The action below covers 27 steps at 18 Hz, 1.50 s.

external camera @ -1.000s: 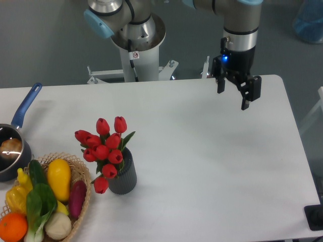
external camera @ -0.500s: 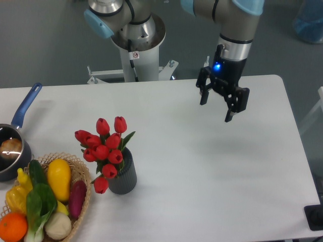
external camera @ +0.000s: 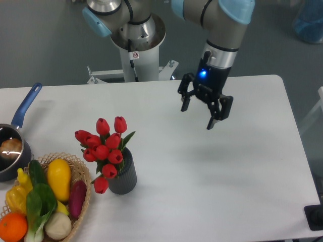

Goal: Pick up the flowers from the vase
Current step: 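Move the open gripper toward the red tulip stems above the vase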

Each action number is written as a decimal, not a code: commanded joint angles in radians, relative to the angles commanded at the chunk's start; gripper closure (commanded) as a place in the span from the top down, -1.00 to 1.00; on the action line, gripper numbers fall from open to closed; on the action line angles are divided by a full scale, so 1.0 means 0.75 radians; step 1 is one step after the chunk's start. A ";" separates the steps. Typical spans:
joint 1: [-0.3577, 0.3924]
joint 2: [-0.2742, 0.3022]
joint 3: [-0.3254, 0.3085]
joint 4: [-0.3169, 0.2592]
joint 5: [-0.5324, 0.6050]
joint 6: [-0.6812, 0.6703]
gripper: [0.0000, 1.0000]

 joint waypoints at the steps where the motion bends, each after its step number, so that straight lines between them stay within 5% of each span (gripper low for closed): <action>1: 0.000 -0.006 0.000 0.000 -0.027 0.000 1.00; 15: -0.092 -0.076 -0.020 -0.002 -0.098 -0.006 1.00; 27: -0.170 -0.131 -0.012 0.002 -0.215 -0.186 1.00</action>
